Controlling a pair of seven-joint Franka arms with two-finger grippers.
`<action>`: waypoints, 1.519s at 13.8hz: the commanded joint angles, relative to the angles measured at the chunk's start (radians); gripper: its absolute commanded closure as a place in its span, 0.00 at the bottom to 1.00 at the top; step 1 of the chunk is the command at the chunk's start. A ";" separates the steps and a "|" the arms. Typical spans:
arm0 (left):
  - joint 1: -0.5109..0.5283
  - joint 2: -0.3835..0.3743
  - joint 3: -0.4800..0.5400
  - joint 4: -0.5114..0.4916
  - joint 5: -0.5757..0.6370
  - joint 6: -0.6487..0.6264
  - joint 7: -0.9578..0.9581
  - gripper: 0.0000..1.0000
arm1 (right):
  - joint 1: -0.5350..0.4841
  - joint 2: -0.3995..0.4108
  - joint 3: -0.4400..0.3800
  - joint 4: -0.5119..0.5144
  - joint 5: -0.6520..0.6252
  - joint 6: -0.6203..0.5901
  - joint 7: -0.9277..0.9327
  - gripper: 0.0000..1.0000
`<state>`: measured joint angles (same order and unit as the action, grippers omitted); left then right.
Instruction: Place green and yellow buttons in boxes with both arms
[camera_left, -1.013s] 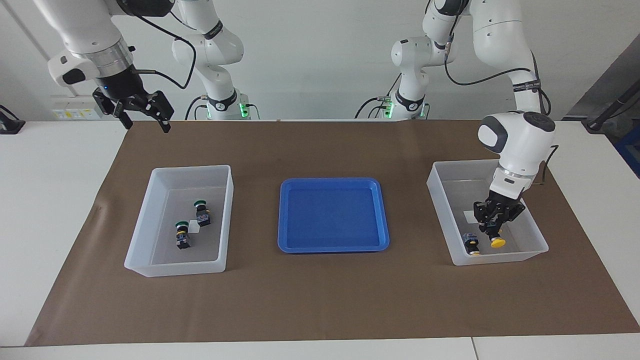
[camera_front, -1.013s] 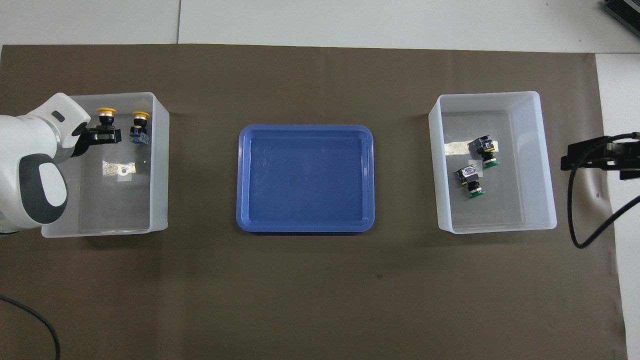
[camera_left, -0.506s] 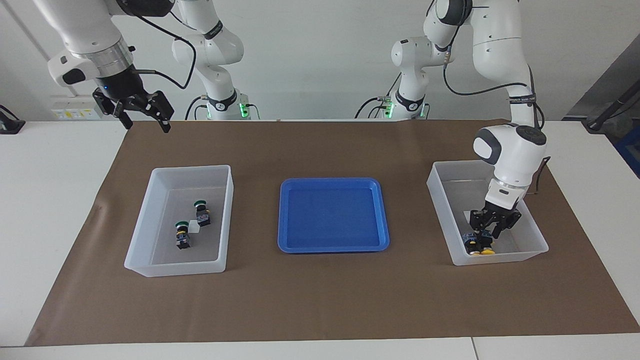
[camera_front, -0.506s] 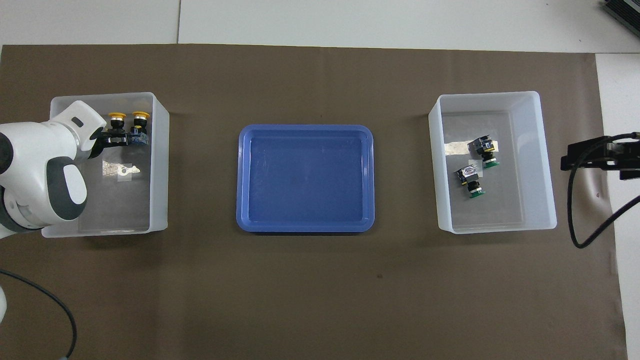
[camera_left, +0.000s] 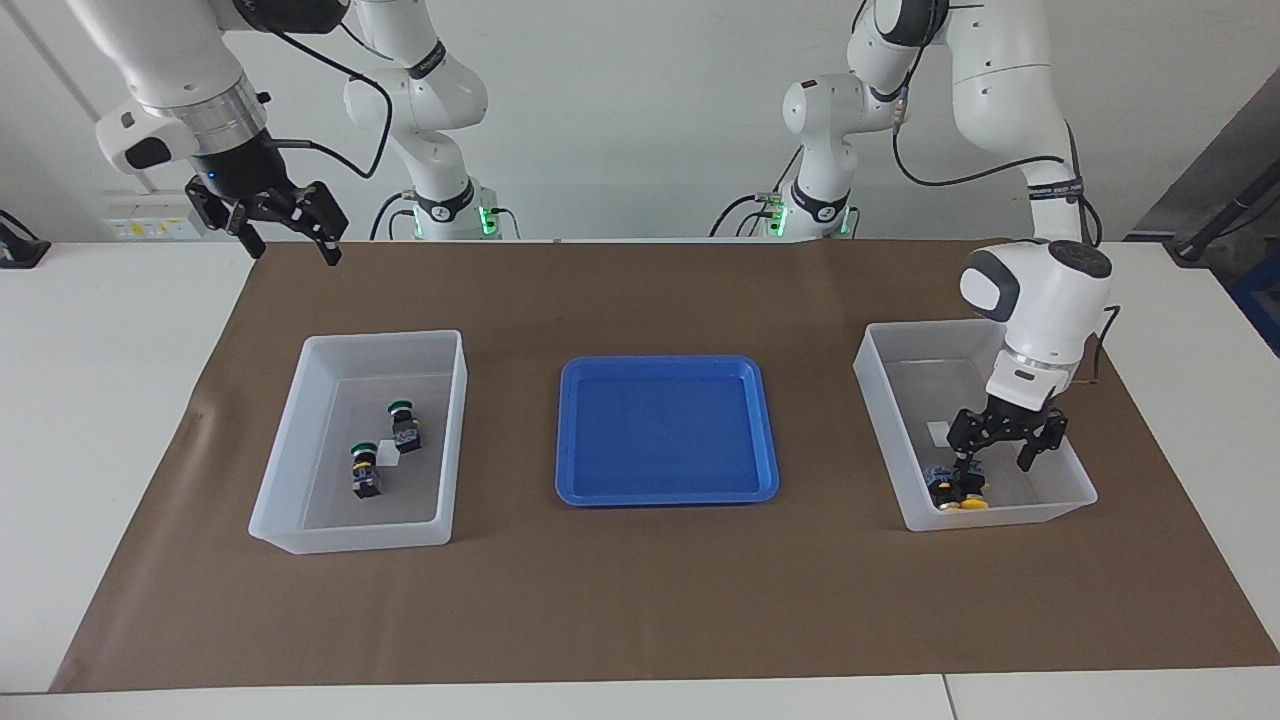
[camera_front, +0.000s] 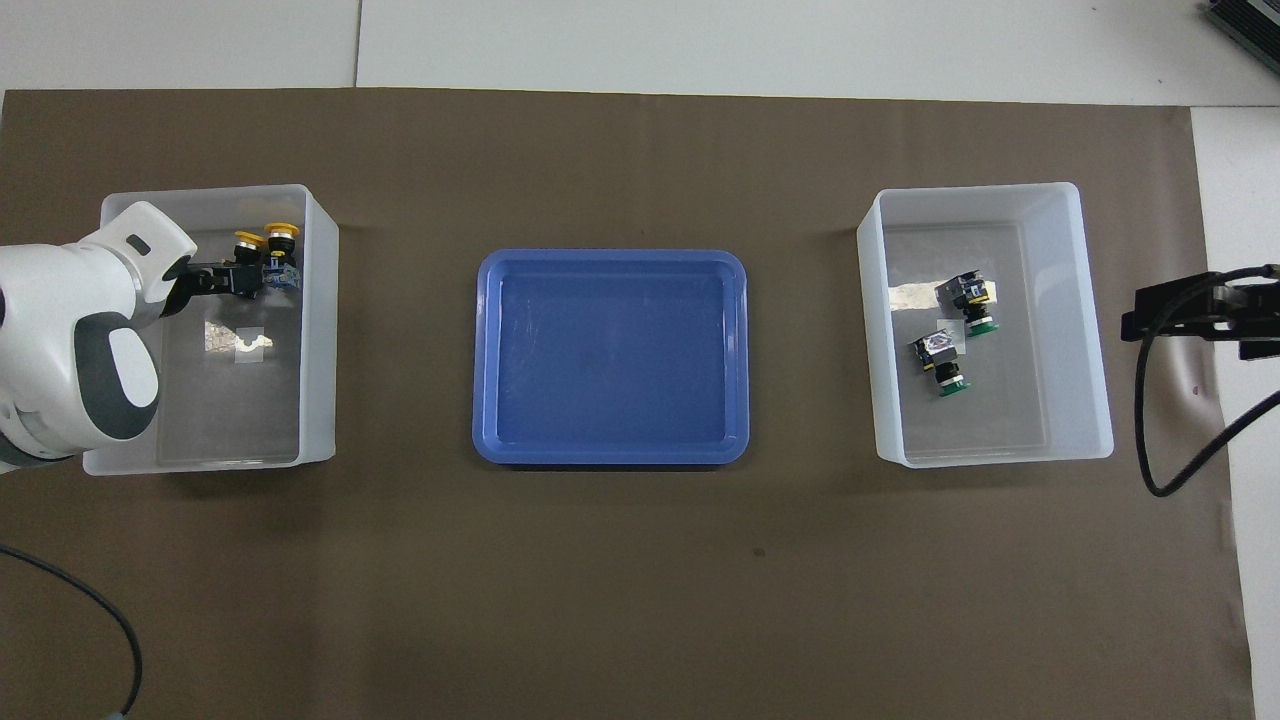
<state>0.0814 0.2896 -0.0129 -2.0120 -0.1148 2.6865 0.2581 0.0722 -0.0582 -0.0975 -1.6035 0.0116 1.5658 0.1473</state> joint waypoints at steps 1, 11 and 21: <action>-0.020 -0.105 -0.002 -0.005 -0.011 -0.127 0.020 0.00 | -0.006 -0.012 0.009 -0.015 0.002 -0.004 0.012 0.00; -0.150 -0.319 -0.009 0.145 0.075 -0.623 -0.105 0.00 | -0.006 -0.012 0.009 -0.015 0.002 -0.004 0.012 0.00; -0.152 -0.236 -0.012 0.483 0.086 -0.994 -0.111 0.00 | -0.006 -0.012 0.009 -0.015 0.002 -0.004 0.012 0.00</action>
<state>-0.0624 0.0184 -0.0302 -1.6022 -0.0540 1.7566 0.1648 0.0722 -0.0582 -0.0975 -1.6035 0.0116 1.5658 0.1473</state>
